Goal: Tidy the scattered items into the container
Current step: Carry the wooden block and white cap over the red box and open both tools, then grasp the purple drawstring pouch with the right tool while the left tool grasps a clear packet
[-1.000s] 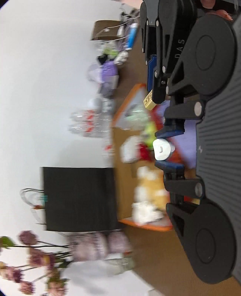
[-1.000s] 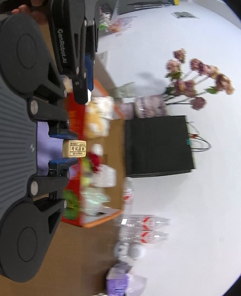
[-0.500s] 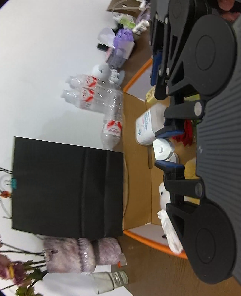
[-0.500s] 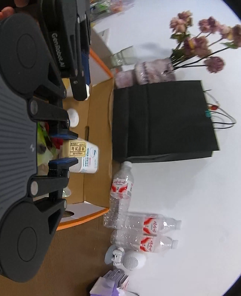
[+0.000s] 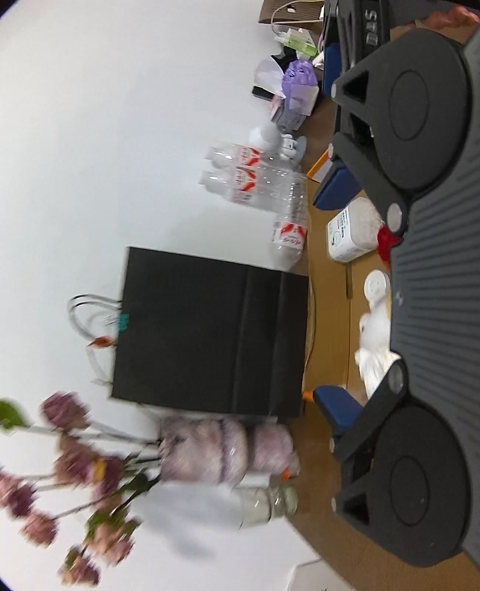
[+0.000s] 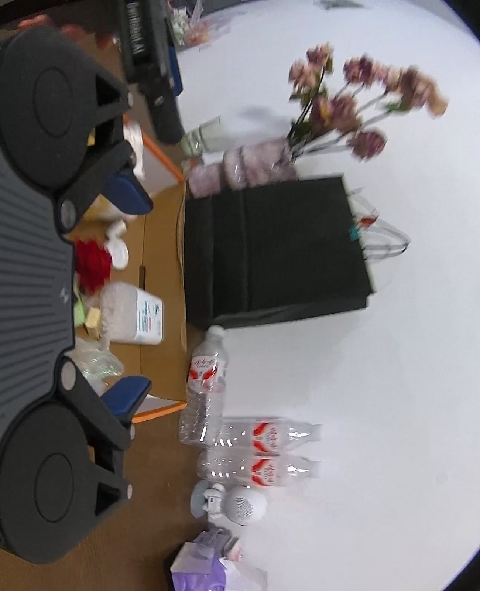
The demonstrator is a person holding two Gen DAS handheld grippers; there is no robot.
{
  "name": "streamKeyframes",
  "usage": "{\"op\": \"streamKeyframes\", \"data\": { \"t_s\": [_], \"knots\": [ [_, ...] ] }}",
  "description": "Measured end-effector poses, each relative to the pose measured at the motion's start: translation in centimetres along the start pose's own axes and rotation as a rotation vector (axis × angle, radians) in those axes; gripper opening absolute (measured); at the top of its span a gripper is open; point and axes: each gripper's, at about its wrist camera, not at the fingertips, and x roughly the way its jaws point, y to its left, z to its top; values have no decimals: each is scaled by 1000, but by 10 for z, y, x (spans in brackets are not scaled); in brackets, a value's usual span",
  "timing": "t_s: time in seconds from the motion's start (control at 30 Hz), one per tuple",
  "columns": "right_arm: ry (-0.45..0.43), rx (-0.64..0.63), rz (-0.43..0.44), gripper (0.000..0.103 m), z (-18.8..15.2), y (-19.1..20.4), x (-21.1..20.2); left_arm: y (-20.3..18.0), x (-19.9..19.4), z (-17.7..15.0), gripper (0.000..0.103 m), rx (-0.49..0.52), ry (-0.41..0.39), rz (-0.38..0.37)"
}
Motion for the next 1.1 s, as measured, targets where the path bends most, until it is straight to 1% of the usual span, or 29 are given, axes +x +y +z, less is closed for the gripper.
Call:
{"op": "streamKeyframes", "data": {
  "t_s": [0.07,0.17,0.23,0.33,0.43,0.47,0.5,0.53,0.57,0.6,0.67,0.73,0.83,0.87,0.93,0.97,1.0,1.03,1.07,1.1],
  "knots": [
    [-8,-31,10,101,-8,8,-22,7,-22,-5,103,5,-3,9],
    [-16,-69,7,101,-25,18,-53,19,-49,-20,103,20,7,16],
    [-8,-70,-1,101,-41,20,-67,27,-61,-34,103,35,44,37],
    [42,-56,-24,101,-72,22,-76,36,-69,-61,103,55,123,58],
    [100,-35,-28,99,-99,24,-77,43,-71,-85,101,48,191,48],
    [117,-31,-30,96,-106,25,-76,43,-71,-91,97,46,209,35],
    [132,-30,-29,91,-112,28,-75,42,-70,-96,93,49,223,20],
    [143,-34,-26,89,-115,32,-73,39,-69,-100,85,58,232,5],
    [149,-45,-23,88,-117,37,-71,35,-67,-103,79,71,239,-9],
    [150,-60,-22,88,-117,42,-68,29,-64,-105,77,86,246,-20],
    [141,-86,-48,88,-115,50,-64,19,-56,-106,69,114,250,-32],
    [127,-113,-96,88,-112,53,-57,9,-50,-109,69,150,251,-37],
    [136,-156,-151,88,-105,50,-39,0,-34,-114,67,181,285,-12],
    [144,-164,-156,88,-103,47,-33,1,-30,-117,61,178,299,-9],
    [163,-181,-170,88,-100,43,-17,2,-25,-123,52,173,324,-10],
    [168,-187,-167,82,-99,42,-11,2,-25,-125,46,182,323,-2],
    [177,-187,-156,63,-99,40,-6,2,-25,-126,41,191,318,5],
    [193,-176,-141,50,-100,38,-1,4,-25,-126,32,189,314,6],
    [208,-156,-120,30,-101,36,1,6,-26,-125,32,178,312,2],
    [213,-148,-107,30,-102,35,1,7,-27,-125,31,171,308,1]
  ]
}}
